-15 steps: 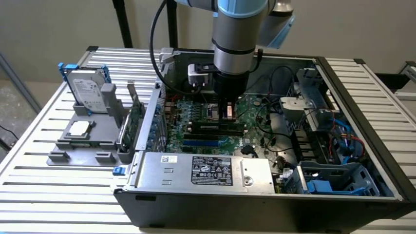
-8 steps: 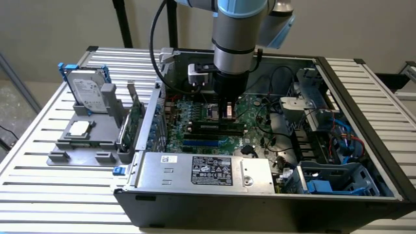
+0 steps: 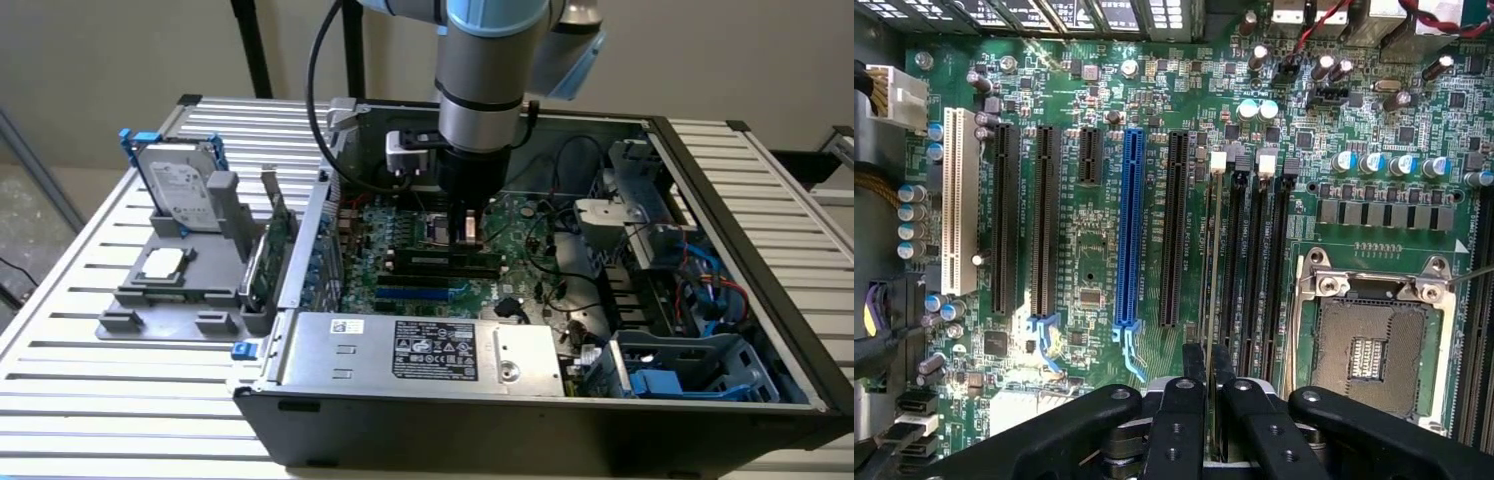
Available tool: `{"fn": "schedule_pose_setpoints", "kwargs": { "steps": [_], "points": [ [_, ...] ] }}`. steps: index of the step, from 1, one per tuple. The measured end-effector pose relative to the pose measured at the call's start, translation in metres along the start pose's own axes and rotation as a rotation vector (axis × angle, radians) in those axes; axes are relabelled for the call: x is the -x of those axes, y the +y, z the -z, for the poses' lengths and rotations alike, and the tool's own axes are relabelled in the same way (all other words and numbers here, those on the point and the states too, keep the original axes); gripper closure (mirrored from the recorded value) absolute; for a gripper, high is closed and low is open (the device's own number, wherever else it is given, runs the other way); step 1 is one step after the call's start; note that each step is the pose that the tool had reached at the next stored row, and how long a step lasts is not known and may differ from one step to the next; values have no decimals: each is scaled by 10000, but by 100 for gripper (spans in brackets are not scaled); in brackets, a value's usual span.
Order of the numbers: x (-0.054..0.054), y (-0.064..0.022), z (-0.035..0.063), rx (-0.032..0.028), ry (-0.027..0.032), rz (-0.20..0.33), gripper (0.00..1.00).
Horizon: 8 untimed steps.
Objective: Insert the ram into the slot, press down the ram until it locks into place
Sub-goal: 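Insert the ram into the slot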
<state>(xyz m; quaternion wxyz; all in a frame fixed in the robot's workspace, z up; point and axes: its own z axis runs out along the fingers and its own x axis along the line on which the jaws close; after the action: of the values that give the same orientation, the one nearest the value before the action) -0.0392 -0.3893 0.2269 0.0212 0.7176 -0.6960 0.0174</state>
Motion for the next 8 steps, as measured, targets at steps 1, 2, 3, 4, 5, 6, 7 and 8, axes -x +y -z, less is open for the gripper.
{"fn": "schedule_pose_setpoints", "kwargs": {
  "steps": [1,2,3,4,5,6,7,8],
  "points": [
    [1,0,-1,0,4,-10,86],
    [2,-1,-3,1,9,-20,86],
    [2,-1,-4,2,14,-30,86],
    [3,-1,-5,3,18,-38,86],
    [3,-1,-7,3,21,-44,86],
    [4,-1,-8,3,23,-52,86],
    [5,-1,-9,4,27,-58,86],
    [6,-1,-11,3,30,-65,86]
  ]
}}
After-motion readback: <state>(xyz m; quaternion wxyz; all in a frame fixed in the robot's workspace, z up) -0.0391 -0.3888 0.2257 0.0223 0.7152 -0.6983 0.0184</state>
